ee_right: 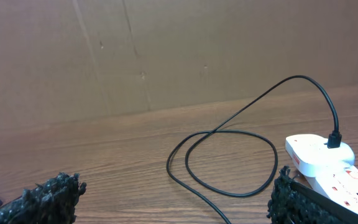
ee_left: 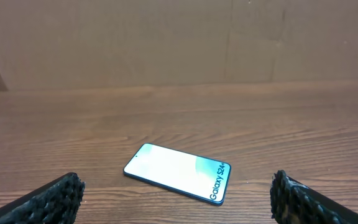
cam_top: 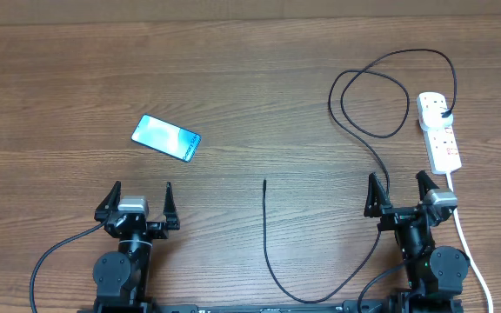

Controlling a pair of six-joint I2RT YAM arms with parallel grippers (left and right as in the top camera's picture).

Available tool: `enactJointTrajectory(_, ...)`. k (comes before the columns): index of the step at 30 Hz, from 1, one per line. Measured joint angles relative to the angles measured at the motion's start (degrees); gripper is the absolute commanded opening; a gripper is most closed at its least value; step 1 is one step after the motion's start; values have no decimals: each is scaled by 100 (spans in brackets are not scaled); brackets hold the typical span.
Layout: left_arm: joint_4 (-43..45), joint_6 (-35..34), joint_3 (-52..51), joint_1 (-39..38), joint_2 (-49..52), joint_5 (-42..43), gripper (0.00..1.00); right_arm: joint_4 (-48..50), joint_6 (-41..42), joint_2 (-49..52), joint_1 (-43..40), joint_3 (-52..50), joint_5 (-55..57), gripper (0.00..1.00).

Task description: Plug charger to phone and switch on socket

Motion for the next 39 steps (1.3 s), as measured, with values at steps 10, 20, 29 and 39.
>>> enactJointTrajectory(10,-2,-7,0,0,0,0,99,-4,0,0,0,0,0,100)
enactJointTrajectory(20,-304,-26,155,0,0,0,100,-2,-2,0,0,0,-2,100)
enactJointTrajectory(29,-776,-28,793,0,2,0,100,-2,-2,0,0,0,-2,100)
enactJointTrajectory(39,-793,-28,1545,0,1067,0,100,-4,-2,0,0,0,-2,100)
